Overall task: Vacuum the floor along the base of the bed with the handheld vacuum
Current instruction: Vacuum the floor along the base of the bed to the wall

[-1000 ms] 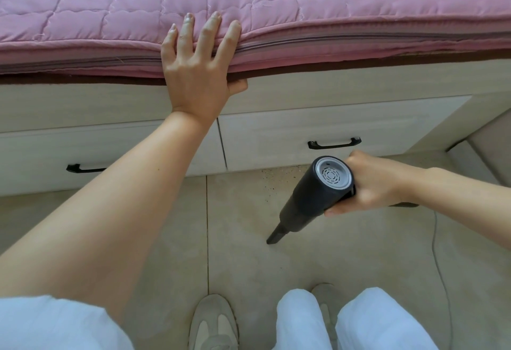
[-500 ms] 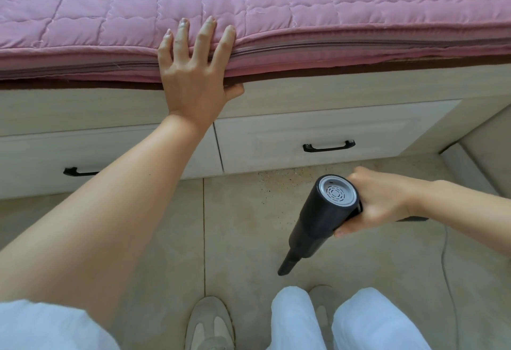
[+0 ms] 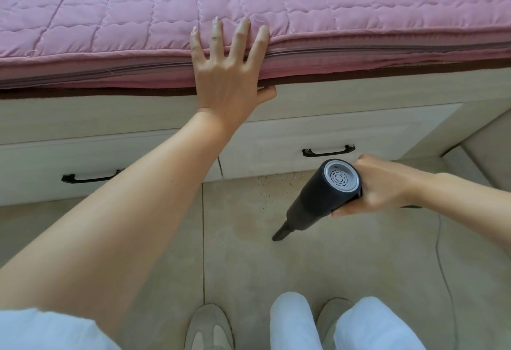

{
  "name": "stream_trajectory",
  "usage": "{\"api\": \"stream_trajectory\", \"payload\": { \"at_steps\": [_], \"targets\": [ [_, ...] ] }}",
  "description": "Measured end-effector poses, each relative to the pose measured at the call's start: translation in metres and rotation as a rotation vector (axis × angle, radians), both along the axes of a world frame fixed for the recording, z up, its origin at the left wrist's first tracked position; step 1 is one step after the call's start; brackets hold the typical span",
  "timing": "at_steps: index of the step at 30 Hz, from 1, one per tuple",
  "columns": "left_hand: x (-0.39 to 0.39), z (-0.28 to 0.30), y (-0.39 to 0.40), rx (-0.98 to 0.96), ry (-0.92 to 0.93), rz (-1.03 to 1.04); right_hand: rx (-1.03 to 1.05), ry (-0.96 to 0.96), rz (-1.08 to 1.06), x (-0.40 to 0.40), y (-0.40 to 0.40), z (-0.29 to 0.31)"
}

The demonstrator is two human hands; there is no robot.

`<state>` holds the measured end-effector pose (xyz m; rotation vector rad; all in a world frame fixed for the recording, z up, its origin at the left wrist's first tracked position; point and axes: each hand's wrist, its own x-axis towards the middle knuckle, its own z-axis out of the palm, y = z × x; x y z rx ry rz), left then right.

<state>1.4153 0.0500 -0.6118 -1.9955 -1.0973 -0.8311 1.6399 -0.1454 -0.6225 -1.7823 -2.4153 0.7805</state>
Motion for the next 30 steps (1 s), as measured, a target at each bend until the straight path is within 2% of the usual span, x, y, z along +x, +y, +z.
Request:
{"api": "stream_trajectory", "payload": {
  "at_steps": [9, 22, 30],
  "targets": [
    [0.001, -0.001, -0.003, 0.002, -0.014, 0.005, -0.037, 0.025, -0.016, 0.004, -0.001, 0.001],
    [0.003, -0.003, -0.004, 0.004, -0.04, -0.01, 0.185, -0.013, -0.001, -0.003, 0.014, -0.014],
    [0.002, -0.004, -0.004, 0.023, -0.054, -0.021, 0.242, -0.09, -0.004, -0.004, 0.028, -0.023]
  ]
}}
